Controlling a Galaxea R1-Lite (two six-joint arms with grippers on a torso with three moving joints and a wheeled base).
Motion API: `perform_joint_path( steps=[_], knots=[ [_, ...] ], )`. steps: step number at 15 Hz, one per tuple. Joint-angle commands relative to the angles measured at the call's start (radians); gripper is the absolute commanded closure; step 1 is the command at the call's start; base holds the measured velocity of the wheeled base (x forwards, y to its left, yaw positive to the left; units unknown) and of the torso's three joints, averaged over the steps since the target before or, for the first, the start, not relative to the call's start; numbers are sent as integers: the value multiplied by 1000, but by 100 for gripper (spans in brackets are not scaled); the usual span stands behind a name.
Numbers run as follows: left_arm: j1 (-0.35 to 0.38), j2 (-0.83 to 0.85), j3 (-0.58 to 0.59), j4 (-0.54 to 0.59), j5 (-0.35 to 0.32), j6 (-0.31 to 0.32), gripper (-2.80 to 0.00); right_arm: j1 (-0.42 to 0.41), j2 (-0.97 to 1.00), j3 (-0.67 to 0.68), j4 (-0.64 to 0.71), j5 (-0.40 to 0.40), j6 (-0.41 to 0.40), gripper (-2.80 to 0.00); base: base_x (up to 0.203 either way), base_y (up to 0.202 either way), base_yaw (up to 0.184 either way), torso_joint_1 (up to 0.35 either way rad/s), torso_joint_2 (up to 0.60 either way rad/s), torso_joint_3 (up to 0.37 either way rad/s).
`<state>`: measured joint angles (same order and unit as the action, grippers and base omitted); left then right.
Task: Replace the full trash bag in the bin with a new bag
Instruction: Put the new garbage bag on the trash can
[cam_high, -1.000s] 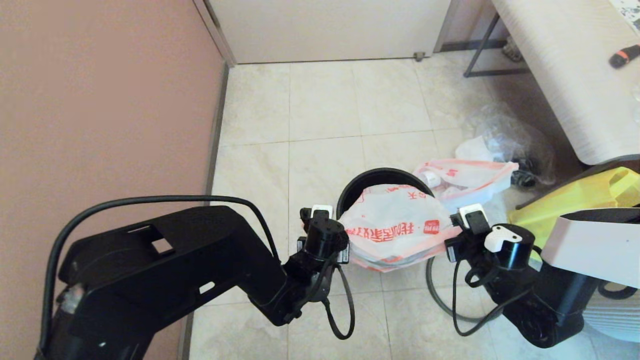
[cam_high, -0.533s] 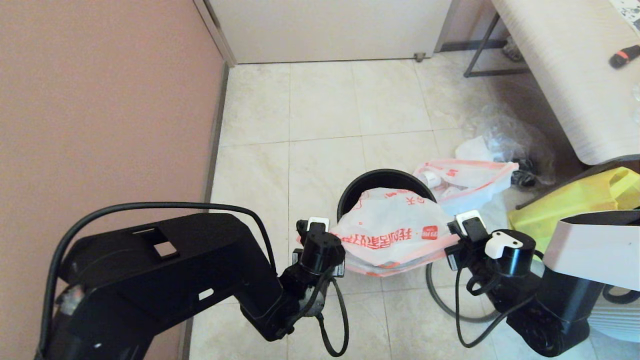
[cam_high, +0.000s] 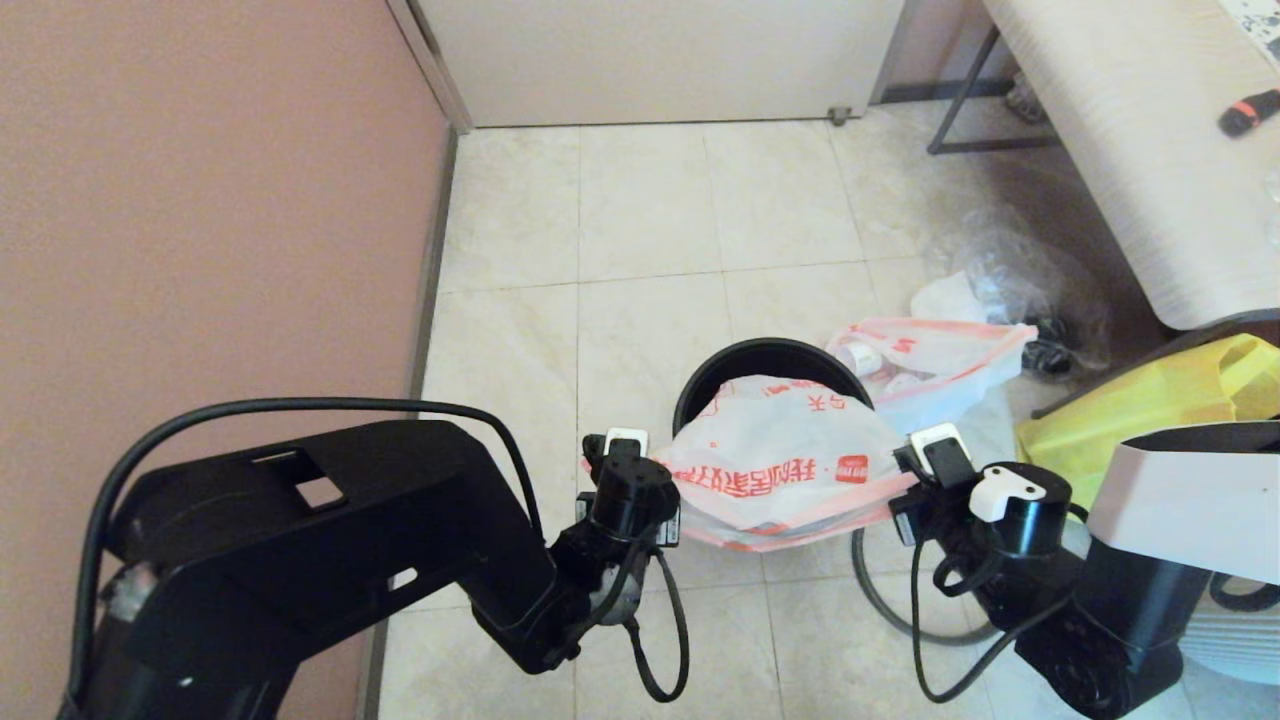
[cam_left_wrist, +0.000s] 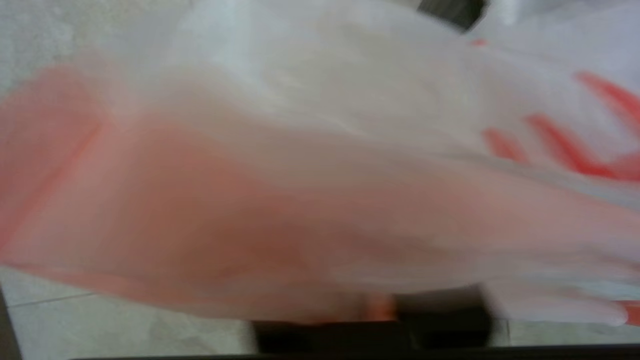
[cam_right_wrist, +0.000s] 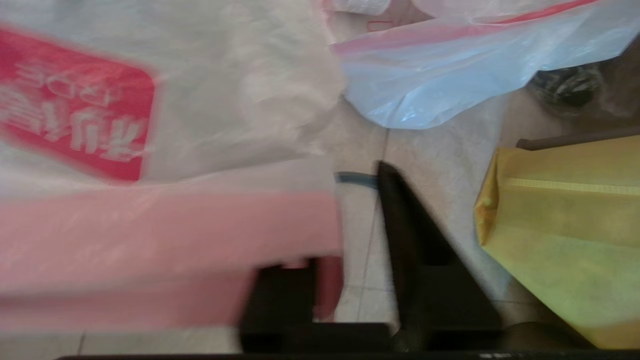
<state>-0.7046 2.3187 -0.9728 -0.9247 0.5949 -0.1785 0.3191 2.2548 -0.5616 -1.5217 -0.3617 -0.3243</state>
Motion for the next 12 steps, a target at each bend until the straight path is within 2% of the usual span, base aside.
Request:
perform_joint_path(
  steps=[1,9,12],
  knots=[
    [-11,-8,10,-6,3,-3,-280,15,-22,28,-8,-3,-1,-280,0,0,0,0,0,0],
    [-148,-146,291,-3,1,-9,-280,138,-226,358,-8,6,66,-280,0,0,0,0,0,0],
    [-162,-134,309,-1,-1,-33,-280,156,-254,412,-8,12,130,-280,0,0,0,0,0,0]
  ],
)
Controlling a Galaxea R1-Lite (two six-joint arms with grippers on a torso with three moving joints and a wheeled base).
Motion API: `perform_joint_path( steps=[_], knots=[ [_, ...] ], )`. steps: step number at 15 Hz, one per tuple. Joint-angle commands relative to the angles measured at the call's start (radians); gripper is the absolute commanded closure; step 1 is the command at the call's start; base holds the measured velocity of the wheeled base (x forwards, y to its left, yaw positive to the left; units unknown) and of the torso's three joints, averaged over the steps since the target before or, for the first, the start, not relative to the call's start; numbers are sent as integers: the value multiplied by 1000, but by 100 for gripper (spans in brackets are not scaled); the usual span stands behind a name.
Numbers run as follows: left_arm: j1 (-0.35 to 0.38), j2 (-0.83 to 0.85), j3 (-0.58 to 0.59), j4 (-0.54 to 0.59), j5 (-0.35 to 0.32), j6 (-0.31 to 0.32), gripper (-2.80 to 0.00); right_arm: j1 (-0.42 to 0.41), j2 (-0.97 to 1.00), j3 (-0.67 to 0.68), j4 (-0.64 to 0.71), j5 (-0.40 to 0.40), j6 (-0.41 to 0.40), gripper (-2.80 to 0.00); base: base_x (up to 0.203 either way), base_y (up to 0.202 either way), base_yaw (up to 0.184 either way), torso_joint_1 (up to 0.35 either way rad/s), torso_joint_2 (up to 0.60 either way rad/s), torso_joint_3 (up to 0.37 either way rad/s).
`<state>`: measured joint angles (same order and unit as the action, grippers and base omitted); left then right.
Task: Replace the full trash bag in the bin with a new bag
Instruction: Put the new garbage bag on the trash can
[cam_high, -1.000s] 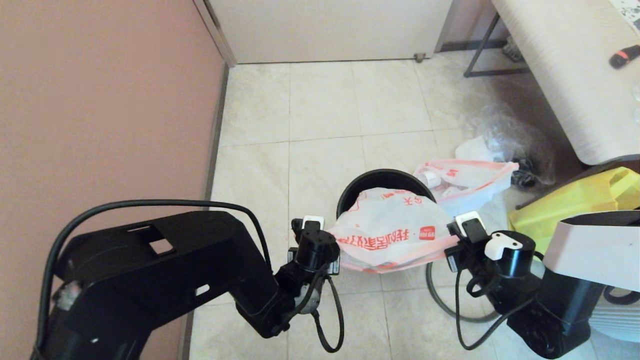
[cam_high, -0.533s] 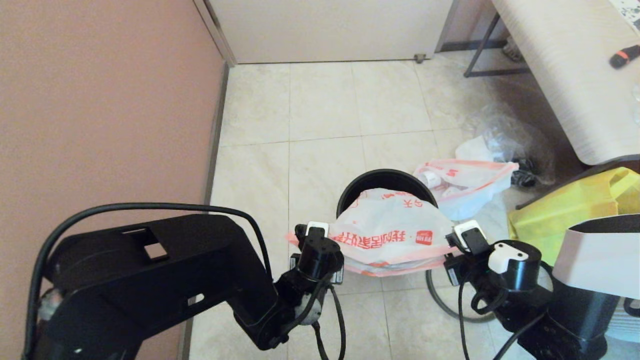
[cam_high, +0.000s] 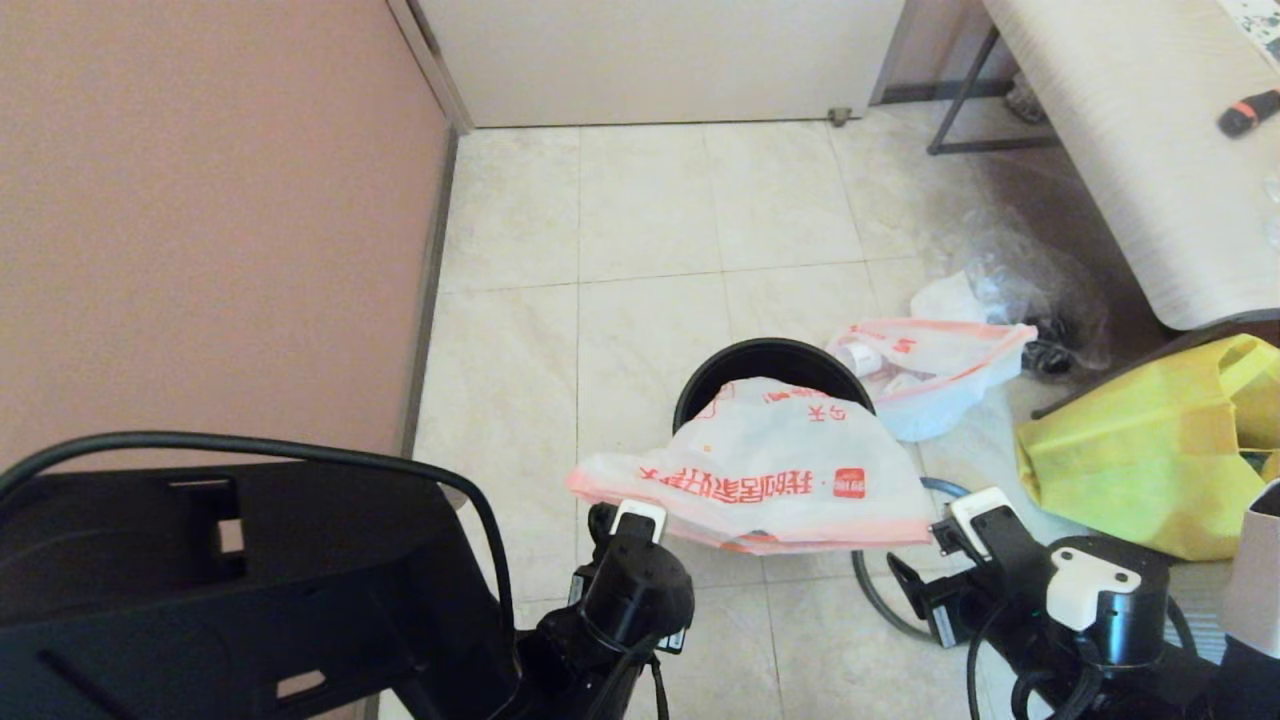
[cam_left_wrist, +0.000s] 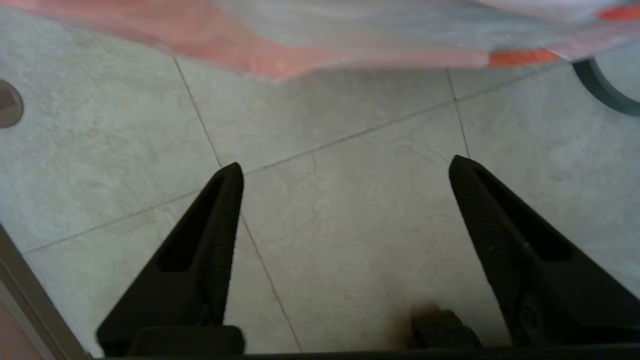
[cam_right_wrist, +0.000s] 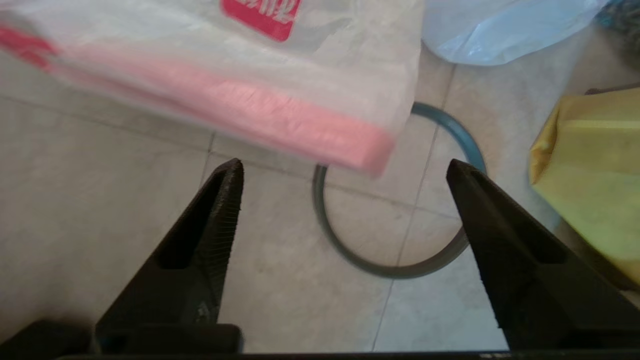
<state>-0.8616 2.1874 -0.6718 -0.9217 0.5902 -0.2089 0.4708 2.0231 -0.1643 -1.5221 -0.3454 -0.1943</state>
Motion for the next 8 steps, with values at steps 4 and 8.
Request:
perform_joint_path(
  steps=[4,8],
  knots=[
    [-12,-37,42,-4,3,-5,0,92,-38,45,-8,21,0,0,0,0,0,0,0,0],
    [19,-69,115,-7,-4,-1,0,156,136,-30,-8,-6,-18,0,0,0,0,0,0,0]
  ],
)
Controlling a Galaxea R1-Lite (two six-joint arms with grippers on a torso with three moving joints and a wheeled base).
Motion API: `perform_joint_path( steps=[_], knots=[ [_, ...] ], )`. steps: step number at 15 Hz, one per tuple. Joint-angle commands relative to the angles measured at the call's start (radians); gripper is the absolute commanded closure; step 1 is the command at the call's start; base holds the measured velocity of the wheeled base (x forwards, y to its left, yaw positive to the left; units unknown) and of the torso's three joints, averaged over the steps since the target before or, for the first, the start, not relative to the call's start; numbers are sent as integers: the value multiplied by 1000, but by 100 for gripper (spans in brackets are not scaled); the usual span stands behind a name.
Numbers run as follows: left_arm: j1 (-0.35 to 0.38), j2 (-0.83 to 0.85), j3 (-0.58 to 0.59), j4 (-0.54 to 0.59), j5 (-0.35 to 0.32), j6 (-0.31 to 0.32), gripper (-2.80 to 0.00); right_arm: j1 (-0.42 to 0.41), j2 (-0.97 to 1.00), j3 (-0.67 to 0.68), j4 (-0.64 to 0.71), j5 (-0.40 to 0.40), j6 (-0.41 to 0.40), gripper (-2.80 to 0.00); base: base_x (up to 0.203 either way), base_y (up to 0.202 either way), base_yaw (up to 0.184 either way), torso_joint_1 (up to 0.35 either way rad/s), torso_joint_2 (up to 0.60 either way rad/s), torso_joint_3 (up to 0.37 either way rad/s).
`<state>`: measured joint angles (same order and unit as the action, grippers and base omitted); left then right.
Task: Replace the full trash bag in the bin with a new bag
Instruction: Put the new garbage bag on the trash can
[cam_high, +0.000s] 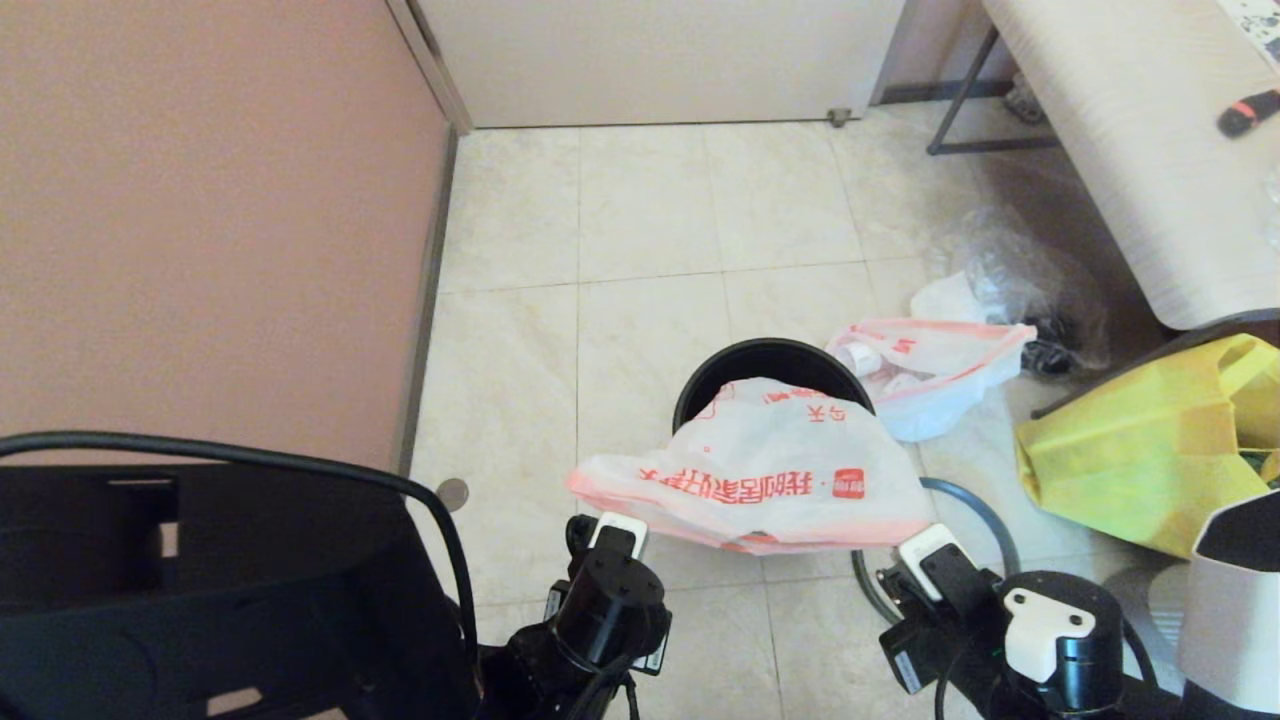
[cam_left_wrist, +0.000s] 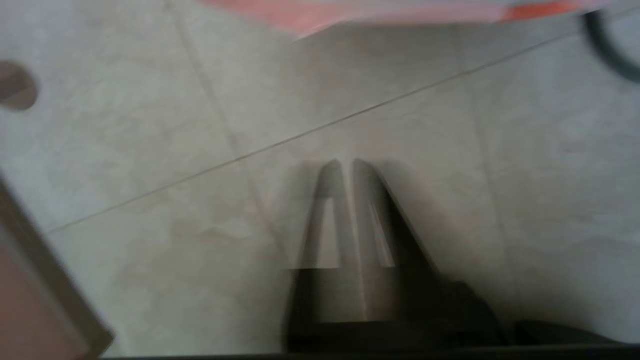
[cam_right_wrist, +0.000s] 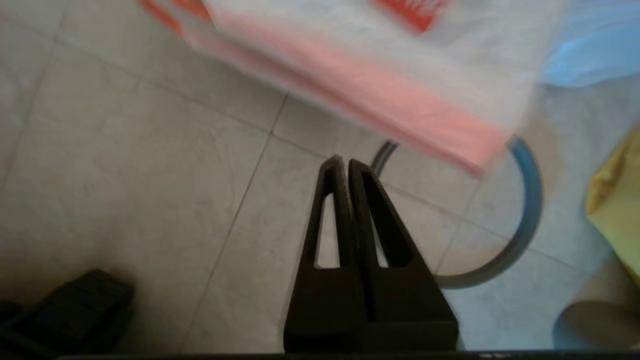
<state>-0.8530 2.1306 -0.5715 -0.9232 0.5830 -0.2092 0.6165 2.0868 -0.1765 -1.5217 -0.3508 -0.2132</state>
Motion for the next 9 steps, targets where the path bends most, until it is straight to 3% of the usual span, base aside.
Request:
perform_joint_path(
  steps=[1,4,5,9],
  knots=[
    [28,-20,22,-10,3,-3,0,20,133,-61,-8,-11,-19,0,0,0,0,0,0,0],
    [87,-45,53,-72,-33,13,0,43,241,-207,-8,-24,-106,0,0,0,0,0,0,0],
    [78,-47,65,-91,-62,13,0,45,247,-255,-8,-25,-122,0,0,0,0,0,0,0],
    [65,-49,70,-114,-66,16,0,38,220,-339,81,-36,-132,0,0,0,0,0,0,0]
  ],
)
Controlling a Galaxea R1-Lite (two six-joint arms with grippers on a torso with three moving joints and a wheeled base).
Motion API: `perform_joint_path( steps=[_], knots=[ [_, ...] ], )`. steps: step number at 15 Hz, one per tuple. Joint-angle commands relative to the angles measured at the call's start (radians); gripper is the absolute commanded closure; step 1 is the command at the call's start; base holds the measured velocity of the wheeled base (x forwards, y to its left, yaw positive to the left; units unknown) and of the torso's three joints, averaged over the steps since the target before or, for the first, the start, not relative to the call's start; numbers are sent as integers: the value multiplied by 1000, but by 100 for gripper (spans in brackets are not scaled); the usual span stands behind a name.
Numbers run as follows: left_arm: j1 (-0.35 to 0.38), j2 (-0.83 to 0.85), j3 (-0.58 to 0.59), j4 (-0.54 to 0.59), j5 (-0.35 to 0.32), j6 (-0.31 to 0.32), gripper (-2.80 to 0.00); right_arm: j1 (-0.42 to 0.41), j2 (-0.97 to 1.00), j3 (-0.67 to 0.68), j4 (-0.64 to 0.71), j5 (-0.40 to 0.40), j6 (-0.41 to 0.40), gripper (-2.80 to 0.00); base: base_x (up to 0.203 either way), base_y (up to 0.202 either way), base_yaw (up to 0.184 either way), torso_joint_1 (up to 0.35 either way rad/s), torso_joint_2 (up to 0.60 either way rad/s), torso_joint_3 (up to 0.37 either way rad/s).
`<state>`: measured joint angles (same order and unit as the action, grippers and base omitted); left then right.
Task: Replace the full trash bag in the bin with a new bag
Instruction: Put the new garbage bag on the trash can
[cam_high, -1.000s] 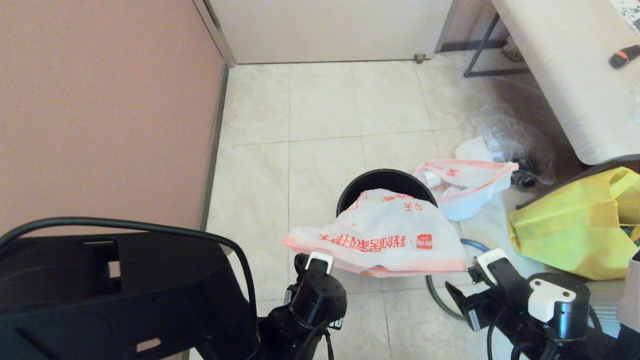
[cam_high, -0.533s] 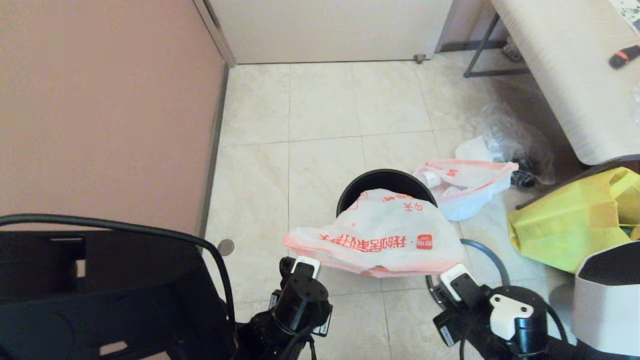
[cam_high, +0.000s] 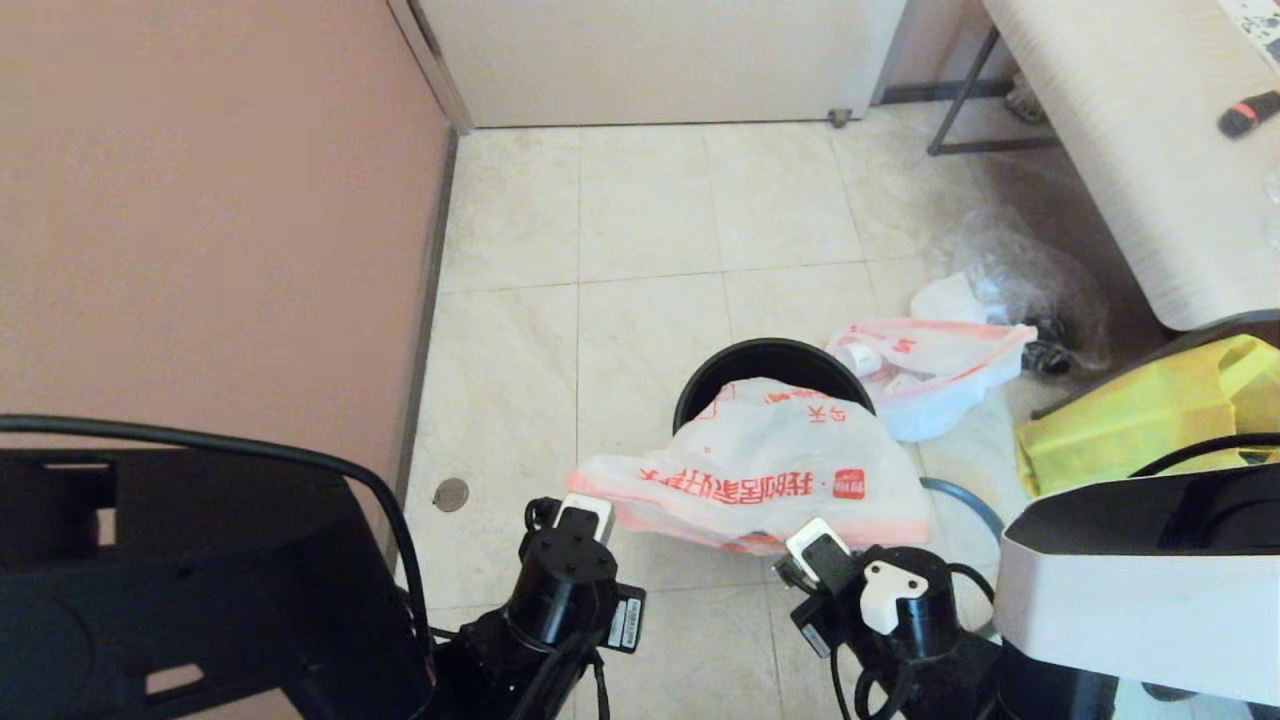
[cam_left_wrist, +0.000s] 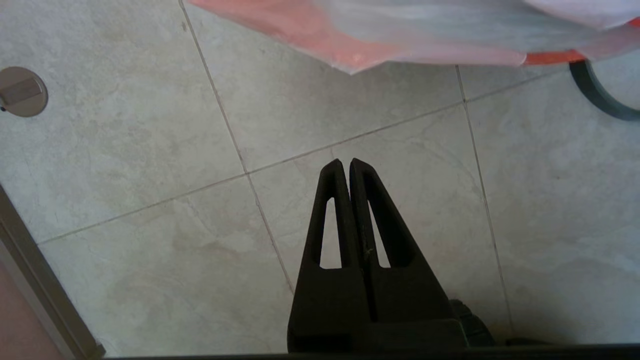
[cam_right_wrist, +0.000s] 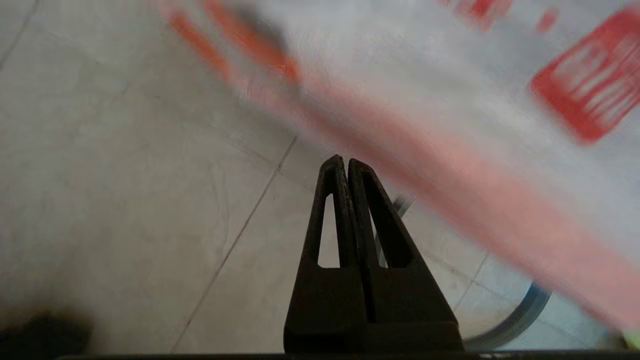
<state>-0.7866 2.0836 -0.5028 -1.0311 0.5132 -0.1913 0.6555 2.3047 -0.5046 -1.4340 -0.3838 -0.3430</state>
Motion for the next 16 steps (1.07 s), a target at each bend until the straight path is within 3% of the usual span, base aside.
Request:
perform_joint_path(
  steps=[1,5,12,16],
  knots=[
    [-6,0,1,-6,3,-2,0,-1,5,-13,-10,-3,-2,0,0,0,0,0,0,0],
    [-11,8,0,-6,-4,-4,0,-12,-25,-69,23,-4,-7,0,0,0,0,0,0,0],
    [-31,60,9,-69,-2,-4,0,-1,-113,-17,2,-10,-1,0,0,0,0,0,0,0],
    [-38,81,-108,-95,-1,-20,0,-41,-84,-70,-28,-9,-2,0,0,0,0,0,0,0]
  ],
)
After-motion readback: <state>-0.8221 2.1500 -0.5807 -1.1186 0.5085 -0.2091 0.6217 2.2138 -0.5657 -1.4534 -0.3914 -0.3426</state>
